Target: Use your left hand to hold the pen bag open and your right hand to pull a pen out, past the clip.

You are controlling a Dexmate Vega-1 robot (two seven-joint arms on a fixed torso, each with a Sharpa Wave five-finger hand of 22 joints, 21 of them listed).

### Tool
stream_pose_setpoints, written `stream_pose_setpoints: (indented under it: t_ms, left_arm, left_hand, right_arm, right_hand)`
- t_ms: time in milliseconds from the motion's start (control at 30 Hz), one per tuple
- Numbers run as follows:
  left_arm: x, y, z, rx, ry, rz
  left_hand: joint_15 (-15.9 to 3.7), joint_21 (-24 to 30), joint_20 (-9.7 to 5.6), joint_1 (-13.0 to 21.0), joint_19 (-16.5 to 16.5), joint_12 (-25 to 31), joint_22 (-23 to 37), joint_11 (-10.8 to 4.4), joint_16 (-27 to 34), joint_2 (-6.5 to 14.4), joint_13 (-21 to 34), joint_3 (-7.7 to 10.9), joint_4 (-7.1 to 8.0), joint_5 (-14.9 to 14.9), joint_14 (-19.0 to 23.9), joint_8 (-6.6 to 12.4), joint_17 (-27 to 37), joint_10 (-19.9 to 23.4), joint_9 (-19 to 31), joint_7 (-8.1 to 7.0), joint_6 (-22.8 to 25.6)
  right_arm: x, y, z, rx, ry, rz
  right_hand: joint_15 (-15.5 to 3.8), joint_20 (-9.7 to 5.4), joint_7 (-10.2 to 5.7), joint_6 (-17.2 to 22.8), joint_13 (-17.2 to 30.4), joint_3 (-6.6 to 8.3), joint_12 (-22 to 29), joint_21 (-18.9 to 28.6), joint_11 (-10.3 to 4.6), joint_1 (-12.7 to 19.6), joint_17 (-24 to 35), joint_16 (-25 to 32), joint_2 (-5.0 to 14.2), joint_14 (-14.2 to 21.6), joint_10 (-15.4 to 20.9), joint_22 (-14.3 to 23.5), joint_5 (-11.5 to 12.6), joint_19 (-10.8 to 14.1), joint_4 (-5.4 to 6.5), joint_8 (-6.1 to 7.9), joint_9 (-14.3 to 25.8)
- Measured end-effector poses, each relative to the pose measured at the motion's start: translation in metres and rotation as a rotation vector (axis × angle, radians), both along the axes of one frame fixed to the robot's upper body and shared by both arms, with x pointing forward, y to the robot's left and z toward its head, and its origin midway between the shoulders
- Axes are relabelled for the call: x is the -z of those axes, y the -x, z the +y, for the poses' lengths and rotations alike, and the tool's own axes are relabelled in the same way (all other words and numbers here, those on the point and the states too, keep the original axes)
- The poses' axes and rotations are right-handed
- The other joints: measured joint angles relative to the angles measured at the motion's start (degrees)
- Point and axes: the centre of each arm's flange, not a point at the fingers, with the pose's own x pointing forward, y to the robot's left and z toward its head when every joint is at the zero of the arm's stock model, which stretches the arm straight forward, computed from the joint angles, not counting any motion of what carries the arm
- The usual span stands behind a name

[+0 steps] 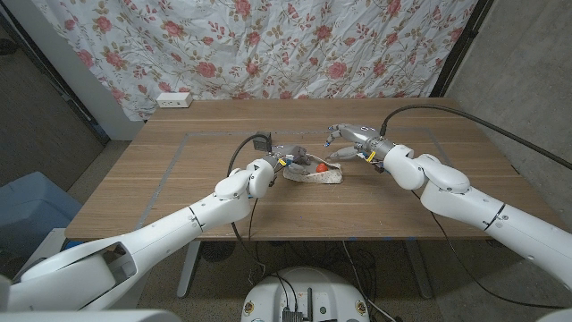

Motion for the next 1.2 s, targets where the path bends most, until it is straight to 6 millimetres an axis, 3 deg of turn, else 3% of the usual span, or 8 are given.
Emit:
stream_pose_setpoints:
  t_ms: [1200]
  left_arm:
    - [-0.001,-0.002,-0.004,0.007,-0.01,-0.007]
  left_hand:
    - [0.0,0.0,0.01,-0.21,0.02,0.0,0.0,0.0,0.14,0.21,0.0,-0.23,-0.23,0.0,0.0,0.0,0.0,0.0,0.01,0.0,0.0]
  right_arm:
    - [0.017,-0.016,0.018,0.069,0.112,0.047]
  right_hand:
    - [-0.2,-0.4,0.01,1.22,-0.01,-0.73,0.0,0.0,0.01,-0.02,0.28,0.44,-0.02,0.2,0.0,0.0,0.01,0.39,0.72,1.54,0.53]
